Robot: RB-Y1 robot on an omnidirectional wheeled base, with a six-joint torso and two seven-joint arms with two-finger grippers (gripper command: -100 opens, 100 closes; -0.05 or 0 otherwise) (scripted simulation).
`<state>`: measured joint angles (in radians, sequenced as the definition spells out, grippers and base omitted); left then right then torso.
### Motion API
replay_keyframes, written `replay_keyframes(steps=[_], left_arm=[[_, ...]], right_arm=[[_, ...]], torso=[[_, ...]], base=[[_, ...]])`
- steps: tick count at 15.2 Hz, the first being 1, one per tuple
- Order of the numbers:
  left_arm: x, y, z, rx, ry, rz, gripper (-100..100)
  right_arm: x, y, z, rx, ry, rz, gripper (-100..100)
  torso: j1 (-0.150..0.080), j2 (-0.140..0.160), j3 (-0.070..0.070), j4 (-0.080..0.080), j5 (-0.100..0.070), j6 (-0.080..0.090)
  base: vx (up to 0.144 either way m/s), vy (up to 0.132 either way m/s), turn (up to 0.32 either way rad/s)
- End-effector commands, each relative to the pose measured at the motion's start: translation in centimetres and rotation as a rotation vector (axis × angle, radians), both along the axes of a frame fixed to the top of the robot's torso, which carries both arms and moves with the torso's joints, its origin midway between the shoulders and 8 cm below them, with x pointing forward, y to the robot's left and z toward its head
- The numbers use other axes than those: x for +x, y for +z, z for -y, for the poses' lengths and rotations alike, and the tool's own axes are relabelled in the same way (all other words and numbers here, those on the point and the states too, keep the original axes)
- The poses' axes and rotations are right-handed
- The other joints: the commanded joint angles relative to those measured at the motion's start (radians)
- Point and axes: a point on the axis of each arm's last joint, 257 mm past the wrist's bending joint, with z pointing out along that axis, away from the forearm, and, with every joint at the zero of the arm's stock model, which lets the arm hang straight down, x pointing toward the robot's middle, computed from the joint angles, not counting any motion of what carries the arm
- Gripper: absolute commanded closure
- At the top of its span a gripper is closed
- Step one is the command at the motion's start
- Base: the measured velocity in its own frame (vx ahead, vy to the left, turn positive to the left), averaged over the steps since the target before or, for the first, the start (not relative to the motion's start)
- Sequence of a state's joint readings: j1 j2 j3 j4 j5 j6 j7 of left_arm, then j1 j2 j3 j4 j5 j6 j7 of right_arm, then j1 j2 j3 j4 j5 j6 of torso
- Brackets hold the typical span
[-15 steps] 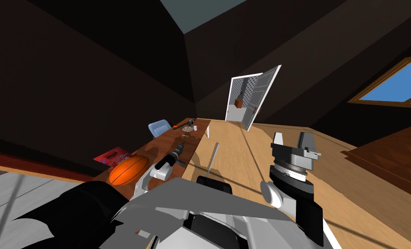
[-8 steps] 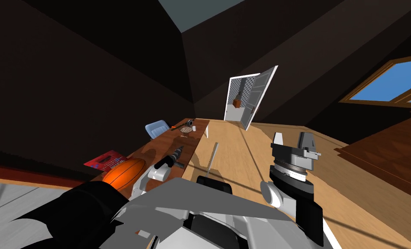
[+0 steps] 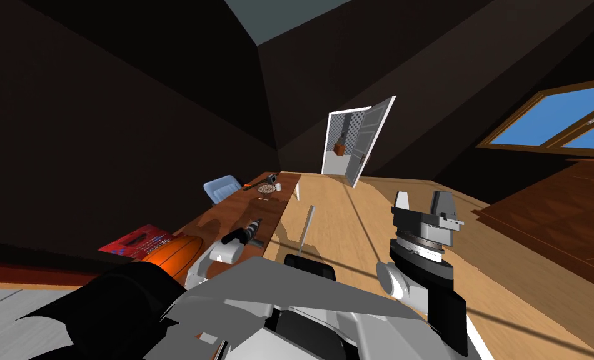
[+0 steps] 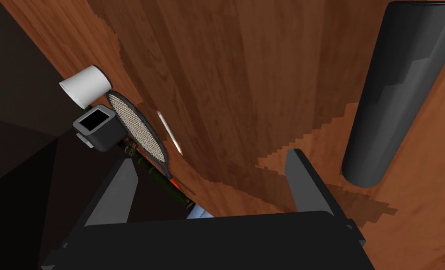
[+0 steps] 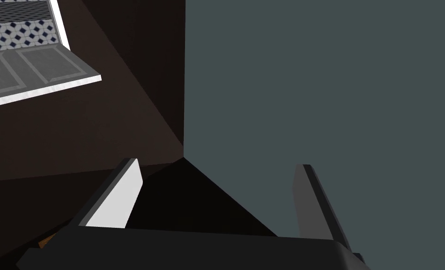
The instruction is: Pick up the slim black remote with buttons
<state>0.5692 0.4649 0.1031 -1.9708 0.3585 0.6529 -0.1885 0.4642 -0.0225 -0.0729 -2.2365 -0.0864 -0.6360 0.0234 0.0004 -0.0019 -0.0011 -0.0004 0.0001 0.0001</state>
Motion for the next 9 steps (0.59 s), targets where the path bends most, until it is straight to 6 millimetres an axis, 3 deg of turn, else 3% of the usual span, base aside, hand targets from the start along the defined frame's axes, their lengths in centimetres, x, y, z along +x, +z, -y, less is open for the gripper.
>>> replay_keyframes(steps=[1,9], left_arm=[[-1.4,-1.3,-0.3,-0.012,0.017,-0.059,-100],[-6.6,-5.2,-1.5,-0.065,0.078,-0.255,-100]], right_arm=[[0.0,0.0,0.0,0.000,0.000,0.000,0],[0.0,0.0,0.0,0.000,0.000,0.000,0]], torso=[[0.000,0.000,0.000,0.000,0.000,0.000],[0.000,-0.002,-0.001,0.000,0.000,0.000]], base=[[0.042,-0.001,-0.071],[0.040,0.013,-0.057]])
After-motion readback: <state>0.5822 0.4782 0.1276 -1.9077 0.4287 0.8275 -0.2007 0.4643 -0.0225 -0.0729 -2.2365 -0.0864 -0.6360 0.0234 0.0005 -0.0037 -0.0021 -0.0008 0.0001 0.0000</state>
